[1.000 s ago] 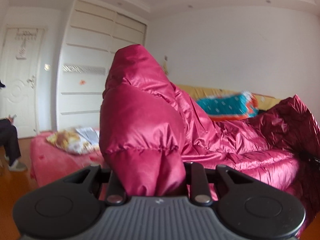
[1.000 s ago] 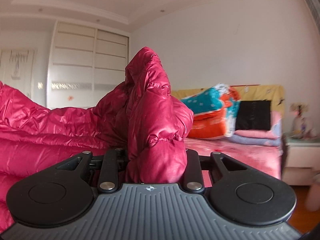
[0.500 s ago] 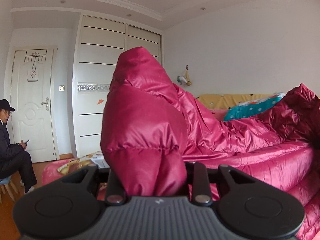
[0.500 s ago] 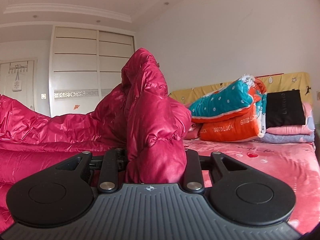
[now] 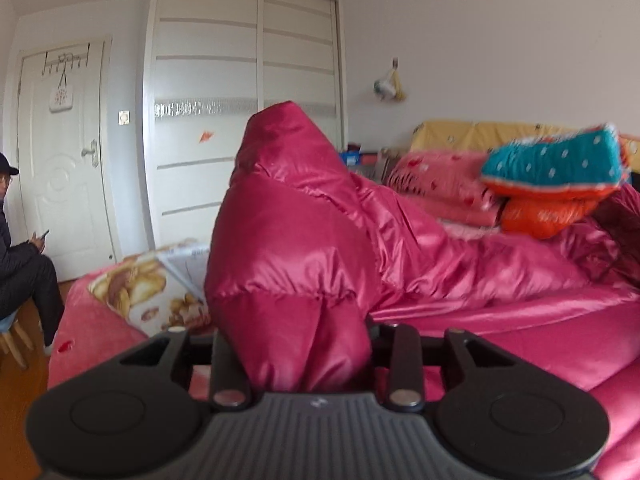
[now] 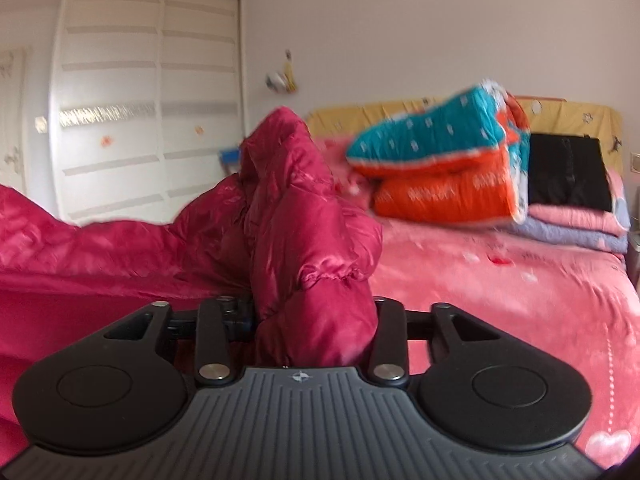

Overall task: Fold large clothes
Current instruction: 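Lift the jacket with both grippers and carry it onto the quilt stack, then open both grippers to release the jacket on the stack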

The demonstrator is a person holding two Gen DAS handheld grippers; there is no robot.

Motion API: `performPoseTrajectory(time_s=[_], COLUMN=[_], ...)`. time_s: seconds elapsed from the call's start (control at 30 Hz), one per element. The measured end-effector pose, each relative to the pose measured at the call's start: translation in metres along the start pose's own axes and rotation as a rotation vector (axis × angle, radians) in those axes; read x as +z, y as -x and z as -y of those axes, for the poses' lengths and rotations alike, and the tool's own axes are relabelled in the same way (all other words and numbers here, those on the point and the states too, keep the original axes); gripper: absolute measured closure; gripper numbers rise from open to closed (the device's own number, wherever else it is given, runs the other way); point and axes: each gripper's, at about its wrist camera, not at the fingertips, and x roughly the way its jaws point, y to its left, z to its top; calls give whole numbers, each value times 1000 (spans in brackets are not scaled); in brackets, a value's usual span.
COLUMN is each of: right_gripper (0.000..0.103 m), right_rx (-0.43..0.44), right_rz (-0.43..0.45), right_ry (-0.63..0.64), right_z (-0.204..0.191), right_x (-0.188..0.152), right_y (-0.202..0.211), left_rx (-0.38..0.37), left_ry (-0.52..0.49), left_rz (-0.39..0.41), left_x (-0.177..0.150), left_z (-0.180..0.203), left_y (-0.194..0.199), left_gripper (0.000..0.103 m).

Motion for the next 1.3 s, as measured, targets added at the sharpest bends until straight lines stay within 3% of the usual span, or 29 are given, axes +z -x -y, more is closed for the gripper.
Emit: performPoseTrajectory(time_s=[0.07, 0.1, 0.13, 0.17, 0.4, 0.5, 0.6, 0.8, 1.07, 1.3], right_gripper=[31, 24, 9, 0, 0, 0, 0, 0, 0, 0], right_rx=[-17, -28, -41, -55, -96, -124, -153, -137, -56, -16], right_rz=[-40, -55, -71, -78, -65, -37, -6, 26, 23, -1], right_ry=[-6, -9, -16, -25, -128, -213, -249, -294, -217, -129], right_z=[4, 6, 9, 13, 35, 72, 92, 119, 127, 117], right_x=[-12, -17, -21, -23, -12, 0, 1, -18, -43, -72], right_y=[-14, -17, -23, -28, -36, -38, -20, 35, 127, 261], left_rx=[17, 19, 29, 34, 92, 121, 176, 284, 217, 117], left_ry=[-5, -1, 7, 16, 21, 19, 12, 46, 17, 98], left_rz=[-28, -43, -47, -47, -24, -1, 46, 120, 130, 13], left_x=[-6, -5, -5, -5, -13, -12, -11, -11, -45, -86], left_z=[-3, -7, -8, -14, -34, -36, -35, -35, -2, 35], left_y=[-9, -13, -18, -19, -17, -5, 8, 52, 163, 276], left_gripper=[46, 42, 36, 29, 15, 9, 1, 1, 1, 1])
